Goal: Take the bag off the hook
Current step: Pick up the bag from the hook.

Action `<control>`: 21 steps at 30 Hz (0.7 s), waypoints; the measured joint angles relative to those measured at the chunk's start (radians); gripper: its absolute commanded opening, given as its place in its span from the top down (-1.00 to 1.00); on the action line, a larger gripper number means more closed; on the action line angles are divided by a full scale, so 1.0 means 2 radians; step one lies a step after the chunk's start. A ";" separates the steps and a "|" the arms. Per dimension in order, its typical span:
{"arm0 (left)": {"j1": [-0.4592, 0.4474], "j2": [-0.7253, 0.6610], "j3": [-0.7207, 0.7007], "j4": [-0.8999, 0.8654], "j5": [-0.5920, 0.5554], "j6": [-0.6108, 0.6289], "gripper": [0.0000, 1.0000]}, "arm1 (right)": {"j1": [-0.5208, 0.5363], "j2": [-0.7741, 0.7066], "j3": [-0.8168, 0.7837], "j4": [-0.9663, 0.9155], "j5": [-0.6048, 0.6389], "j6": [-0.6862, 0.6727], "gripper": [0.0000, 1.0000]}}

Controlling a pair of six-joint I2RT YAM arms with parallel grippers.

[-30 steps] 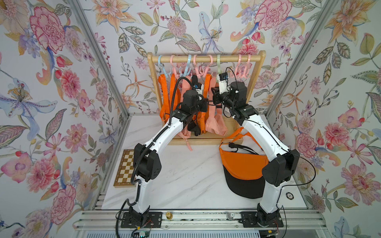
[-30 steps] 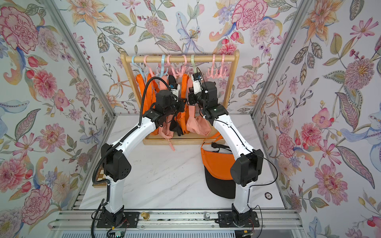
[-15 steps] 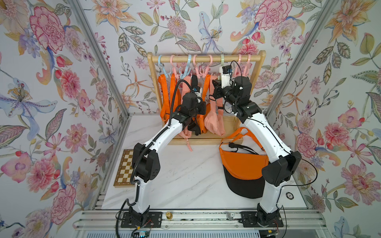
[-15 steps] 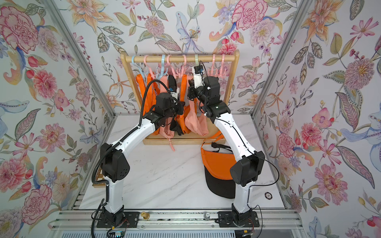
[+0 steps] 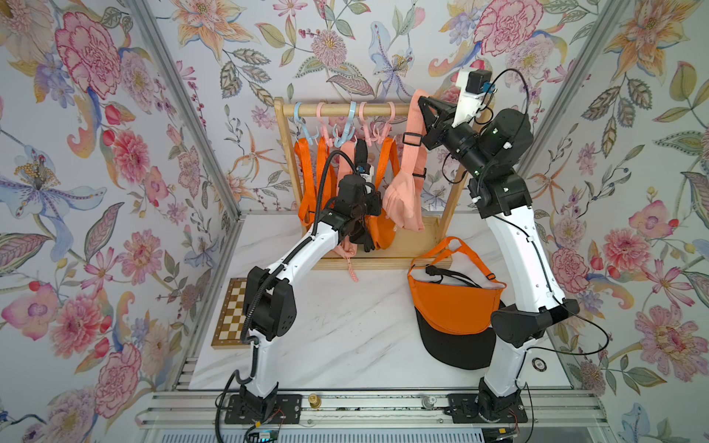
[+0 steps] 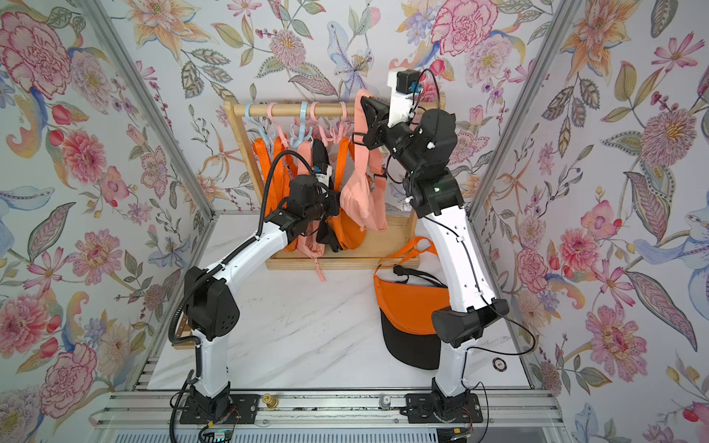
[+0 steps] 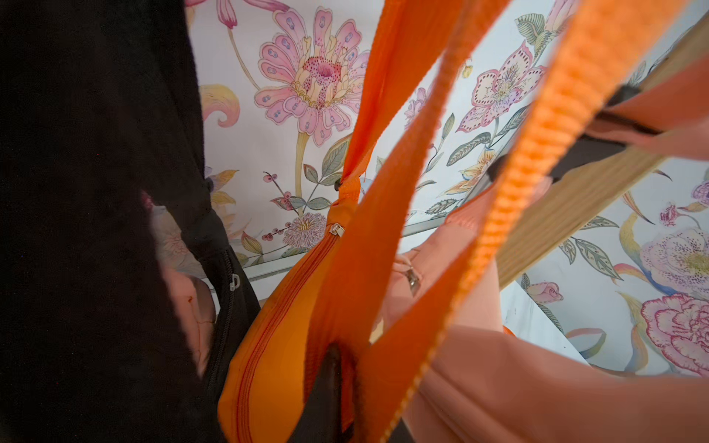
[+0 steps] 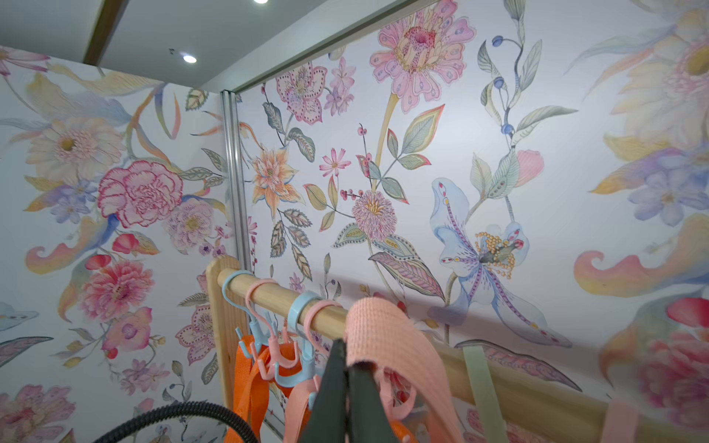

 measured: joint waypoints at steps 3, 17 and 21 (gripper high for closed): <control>0.000 -0.001 0.000 -0.001 -0.002 0.000 0.71 | 0.003 -0.010 -0.018 -0.002 -0.034 0.019 1.00; 0.007 -0.059 -0.014 -0.003 -0.003 -0.001 0.63 | 0.029 -0.085 -0.133 -0.027 -0.112 0.041 1.00; 0.007 -0.085 -0.042 0.003 -0.003 -0.008 0.71 | 0.021 -0.083 -0.102 -0.038 -0.113 0.040 1.00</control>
